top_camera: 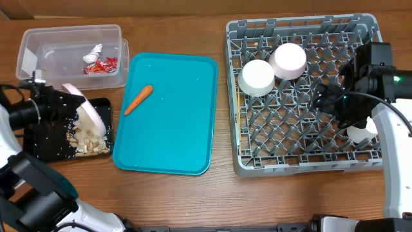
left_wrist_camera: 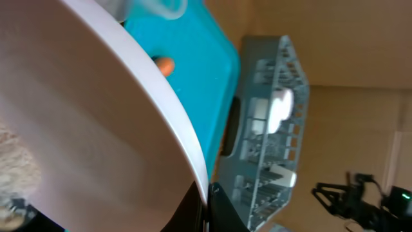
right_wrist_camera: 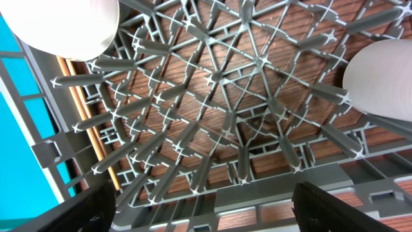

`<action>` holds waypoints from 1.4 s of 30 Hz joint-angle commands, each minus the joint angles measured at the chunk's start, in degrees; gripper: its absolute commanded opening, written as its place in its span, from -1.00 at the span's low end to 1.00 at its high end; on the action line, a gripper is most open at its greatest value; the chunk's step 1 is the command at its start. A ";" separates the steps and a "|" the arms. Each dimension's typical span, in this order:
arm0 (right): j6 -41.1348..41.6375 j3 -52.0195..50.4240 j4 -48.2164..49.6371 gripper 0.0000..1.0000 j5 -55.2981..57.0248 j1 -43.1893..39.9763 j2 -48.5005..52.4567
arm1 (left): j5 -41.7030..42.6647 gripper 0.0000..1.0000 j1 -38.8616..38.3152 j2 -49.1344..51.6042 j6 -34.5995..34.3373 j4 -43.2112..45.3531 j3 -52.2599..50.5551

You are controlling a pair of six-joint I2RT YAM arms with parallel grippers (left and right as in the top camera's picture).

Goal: Sort waste into correct bins and load items into the dishwasher
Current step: 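Tip the plate over the black tray to dump rice and shells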

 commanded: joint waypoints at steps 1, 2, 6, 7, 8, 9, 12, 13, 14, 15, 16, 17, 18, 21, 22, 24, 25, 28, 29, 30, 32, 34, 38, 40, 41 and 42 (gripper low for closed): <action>-0.24 0.98 0.24 0.81 -0.33 -0.13 -0.59 | 7.65 -0.92 1.31 -0.79 6.23 -0.66 -0.31; -0.24 0.98 0.24 0.81 -0.33 -0.13 -0.59 | 7.65 -0.92 1.66 -0.79 6.25 -0.63 -0.31; -0.24 0.98 0.24 0.81 -0.33 -0.13 -0.59 | 9.55 -0.92 2.64 -0.79 6.73 -1.70 -0.31; -0.24 0.98 0.24 0.81 -0.33 -0.13 -0.59 | 9.70 -0.92 2.84 -0.79 7.41 -1.51 -0.31; -0.24 0.98 0.24 0.81 -0.33 -0.13 -0.59 | 9.31 -0.92 3.08 -0.79 6.97 -1.20 -0.31; -0.24 0.98 0.24 0.81 -0.33 -0.13 -0.59 | 10.29 -0.92 3.39 -0.79 5.86 -2.03 -0.31; -0.24 0.98 0.24 0.81 -0.33 -0.13 -0.59 | 11.21 -0.92 4.11 -0.76 5.53 -1.77 -0.31; -0.24 0.98 0.24 0.81 -0.33 -0.13 -0.59 | 11.47 -0.92 4.33 -0.79 8.31 -2.54 -0.31; -0.24 0.98 0.24 0.81 -0.33 -0.13 -0.59 | 10.58 -0.92 4.42 -0.81 9.35 -1.79 -0.31; -0.24 0.98 0.26 0.81 -0.33 -0.13 -0.59 | 10.05 -0.92 4.48 -0.76 6.16 -1.79 -0.31; -0.24 0.98 0.24 0.81 -0.33 -0.13 -0.59 | 10.01 -0.92 4.50 -0.66 6.47 -2.29 -0.33; -0.24 0.98 0.24 0.81 -0.33 -0.13 -0.59 | 9.81 -0.92 4.50 -0.68 7.58 -1.77 -0.33; -0.24 0.98 0.26 0.81 -0.33 -0.13 -0.59 | 9.27 -0.92 4.50 -0.63 6.16 -1.03 -0.33; -0.24 0.98 0.26 0.81 -0.33 -0.13 -0.59 | 8.24 -0.92 4.28 -0.50 5.44 -0.94 -0.33; -0.24 0.98 0.26 0.81 -0.33 -0.13 -0.59 | 8.02 -0.92 3.96 -0.50 5.46 -1.40 -0.33; -0.24 0.98 0.26 0.81 -0.33 -0.13 -0.59 | 8.07 -0.92 2.73 -0.52 6.56 -2.82 -0.33; -0.24 0.98 0.26 0.81 -0.33 -0.13 -0.59 | 8.07 -0.92 1.90 -0.57 7.32 -3.30 -0.31; -0.26 0.98 0.26 0.81 -0.33 -0.13 -0.59 | 8.07 -0.92 -2.08 -0.83 9.18 -4.79 -0.31; -0.26 0.98 0.26 0.81 -0.33 -0.13 -0.59 | 8.04 -0.92 -3.61 -1.03 9.60 -4.94 -0.31; -0.24 0.98 0.26 0.81 -0.33 -0.13 -0.59 | 7.65 -0.92 -5.70 -1.38 9.79 -4.81 -0.28; -0.24 0.98 0.28 0.81 -0.33 -0.13 -0.59 | 5.73 -0.92 -10.03 -2.23 9.75 -3.72 -0.22; -0.24 0.98 0.31 0.81 -0.33 -0.13 -0.59 | 3.43 -0.92 -14.82 -2.91 9.68 -2.03 -0.22; -0.24 0.98 0.35 0.81 -0.33 -0.13 -0.59 | -4.63 -0.92 -27.23 -3.04 3.78 3.76 -0.24; -0.26 0.98 0.35 0.81 -0.31 -0.13 -0.59 | -11.52 -0.92 -33.53 -3.02 -1.29 7.74 -0.26; -0.26 0.98 0.35 0.81 -0.31 -0.13 -0.59 | -15.43 -0.92 -36.33 -3.02 -4.35 9.75 -0.26; -0.26 0.98 0.35 0.81 -0.31 -0.13 -0.59 | -20.55 -0.92 -39.67 -2.91 -8.28 12.24 -0.31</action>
